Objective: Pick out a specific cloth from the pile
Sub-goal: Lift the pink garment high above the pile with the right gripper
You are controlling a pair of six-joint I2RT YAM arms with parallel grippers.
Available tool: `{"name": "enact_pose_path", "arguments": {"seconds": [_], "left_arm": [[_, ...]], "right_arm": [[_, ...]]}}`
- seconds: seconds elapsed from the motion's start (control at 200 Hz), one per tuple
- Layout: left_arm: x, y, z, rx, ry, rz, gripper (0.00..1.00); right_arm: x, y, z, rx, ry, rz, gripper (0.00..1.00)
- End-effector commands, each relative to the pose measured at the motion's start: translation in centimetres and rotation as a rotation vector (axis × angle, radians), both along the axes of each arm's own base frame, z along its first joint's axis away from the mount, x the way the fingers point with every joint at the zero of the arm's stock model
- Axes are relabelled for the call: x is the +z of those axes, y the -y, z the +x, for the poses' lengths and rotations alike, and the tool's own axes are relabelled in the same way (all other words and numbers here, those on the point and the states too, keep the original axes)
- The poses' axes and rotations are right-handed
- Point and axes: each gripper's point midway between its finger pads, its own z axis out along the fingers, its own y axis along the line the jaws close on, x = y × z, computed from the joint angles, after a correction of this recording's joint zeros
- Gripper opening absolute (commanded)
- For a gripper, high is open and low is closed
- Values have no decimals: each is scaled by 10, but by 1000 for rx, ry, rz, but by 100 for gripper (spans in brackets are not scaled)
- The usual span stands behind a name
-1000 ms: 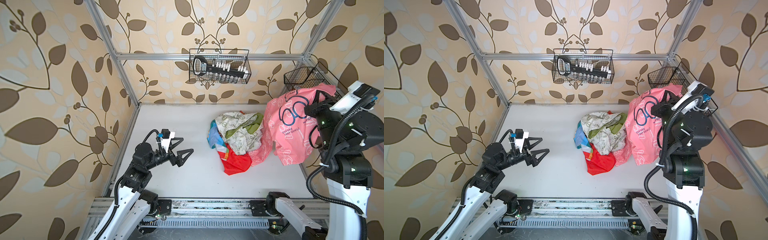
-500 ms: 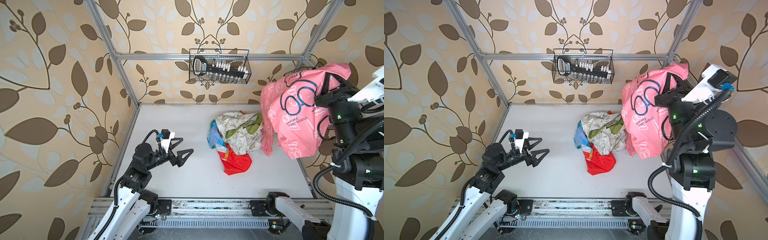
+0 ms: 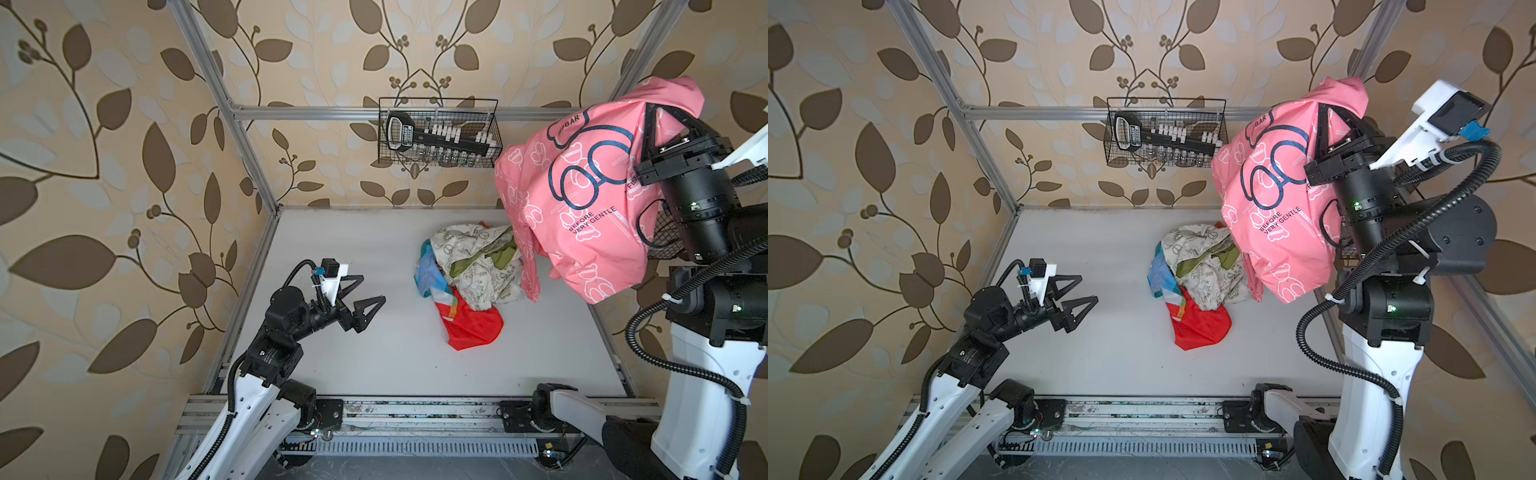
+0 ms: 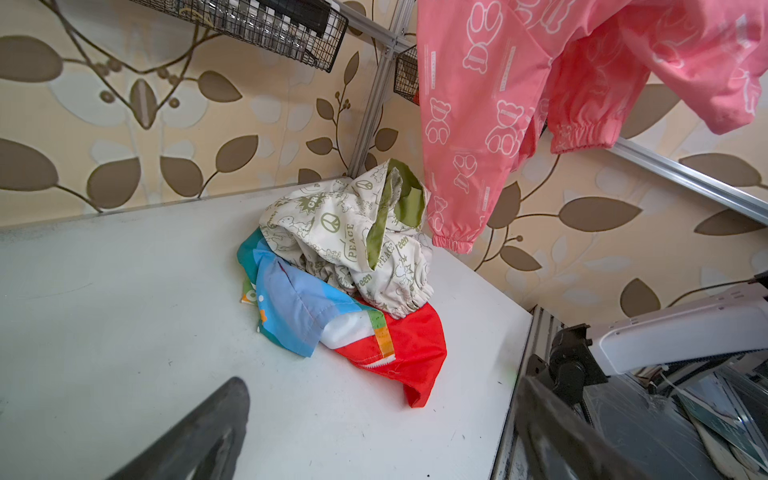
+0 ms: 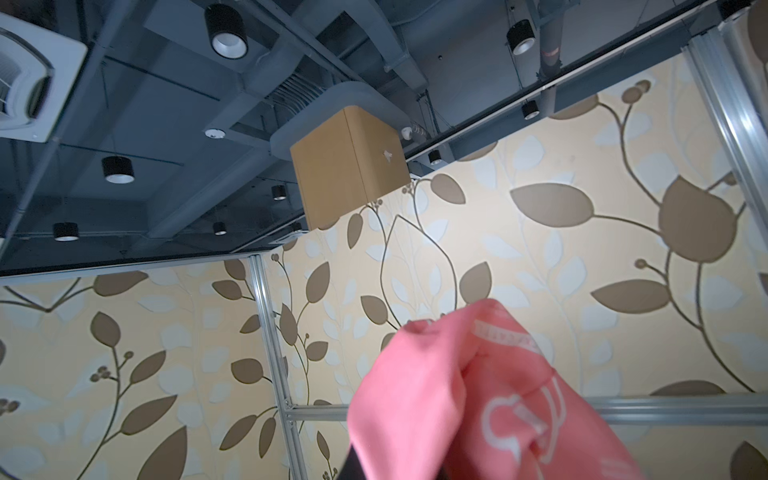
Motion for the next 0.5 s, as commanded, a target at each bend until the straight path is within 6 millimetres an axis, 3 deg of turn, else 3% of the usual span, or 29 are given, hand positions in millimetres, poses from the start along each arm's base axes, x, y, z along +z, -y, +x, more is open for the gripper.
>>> {"name": "enact_pose_path", "arguments": {"seconds": [0.0,0.13,0.31,0.495], "left_arm": [[8,-1,-2,6,45,7,99],[6,-3,0,28,36,16,99],[4,-2,1,26,32,21,99],[2,-2,2,29,28,25,99]], "right_arm": [[41,-21,-42,158,197,-8,0],[44,-32,-28,264,188,-12,0],[32,-40,2,335,138,-4,0],[7,-79,48,400,63,-58,0]]}}
